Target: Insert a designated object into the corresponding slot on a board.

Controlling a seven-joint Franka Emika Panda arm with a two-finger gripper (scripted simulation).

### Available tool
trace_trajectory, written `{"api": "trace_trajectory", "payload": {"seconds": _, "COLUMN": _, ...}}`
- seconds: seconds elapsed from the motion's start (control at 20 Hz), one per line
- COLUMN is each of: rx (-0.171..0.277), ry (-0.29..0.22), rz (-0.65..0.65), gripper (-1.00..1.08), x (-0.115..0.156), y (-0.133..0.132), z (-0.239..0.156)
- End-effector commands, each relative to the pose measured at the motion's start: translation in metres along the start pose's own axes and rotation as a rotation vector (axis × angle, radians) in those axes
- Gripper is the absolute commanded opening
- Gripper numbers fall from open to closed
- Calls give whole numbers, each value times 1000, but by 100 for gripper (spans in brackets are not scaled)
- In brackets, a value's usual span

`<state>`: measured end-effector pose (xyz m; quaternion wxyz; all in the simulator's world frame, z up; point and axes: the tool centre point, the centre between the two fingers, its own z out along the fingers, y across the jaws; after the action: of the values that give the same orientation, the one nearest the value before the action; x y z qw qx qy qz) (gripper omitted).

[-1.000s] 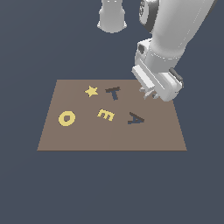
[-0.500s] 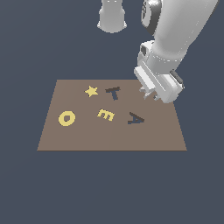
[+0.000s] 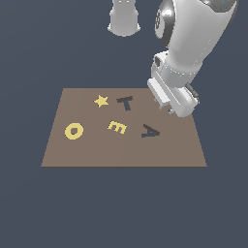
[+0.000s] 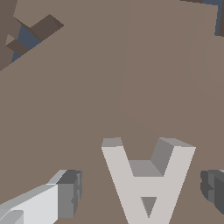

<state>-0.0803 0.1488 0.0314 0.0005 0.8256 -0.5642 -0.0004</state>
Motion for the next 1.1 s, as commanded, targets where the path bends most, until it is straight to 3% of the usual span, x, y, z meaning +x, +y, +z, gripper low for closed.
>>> {"api": "trace_trajectory", "payload": {"seconds": 0.0, "rx": 1, "ry": 0, "rz": 0, "gripper": -100, "x": 0, "y": 0, "z": 1}}
{"api": "trace_trajectory", "payload": {"seconds": 1.05, "rx": 1, "ry": 0, "rz": 32, "gripper": -100, "x": 4, "y": -7, "z": -2}}
